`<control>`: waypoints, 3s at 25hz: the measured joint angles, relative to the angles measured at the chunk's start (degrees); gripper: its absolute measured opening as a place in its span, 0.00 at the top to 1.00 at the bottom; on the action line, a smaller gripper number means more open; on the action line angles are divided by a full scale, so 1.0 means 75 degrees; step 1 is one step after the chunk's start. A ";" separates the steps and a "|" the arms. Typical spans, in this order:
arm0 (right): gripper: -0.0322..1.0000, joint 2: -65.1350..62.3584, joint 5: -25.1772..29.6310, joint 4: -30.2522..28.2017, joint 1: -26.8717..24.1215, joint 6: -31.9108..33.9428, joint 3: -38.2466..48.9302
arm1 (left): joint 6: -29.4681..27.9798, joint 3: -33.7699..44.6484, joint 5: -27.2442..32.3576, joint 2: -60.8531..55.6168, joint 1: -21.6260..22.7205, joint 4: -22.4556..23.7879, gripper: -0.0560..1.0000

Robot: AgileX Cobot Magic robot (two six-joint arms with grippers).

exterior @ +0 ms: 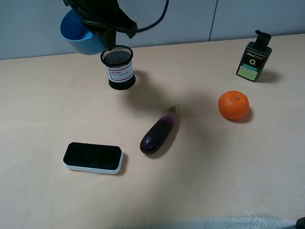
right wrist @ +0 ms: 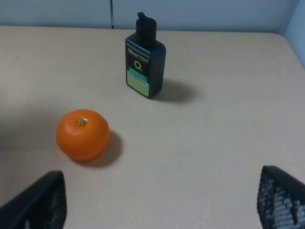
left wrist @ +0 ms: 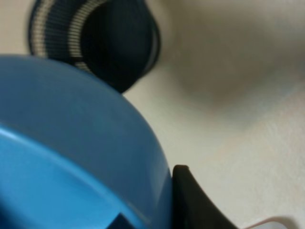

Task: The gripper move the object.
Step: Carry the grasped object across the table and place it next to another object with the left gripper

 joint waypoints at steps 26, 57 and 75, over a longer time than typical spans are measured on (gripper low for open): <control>0.38 0.0000 0.0000 0.0000 0.0000 0.0000 0.0000 | 0.0000 -0.2584 0.0467 0.2524 -0.1262 0.0185 0.91; 0.38 0.0000 0.0000 0.0000 0.0000 0.0000 0.0000 | 0.0087 -0.2755 0.0339 0.3420 -0.1554 0.0030 0.91; 0.38 0.0000 0.0000 0.0000 0.0000 0.0000 0.0000 | 0.0087 -0.2815 0.0129 0.3447 -0.1317 0.0051 0.91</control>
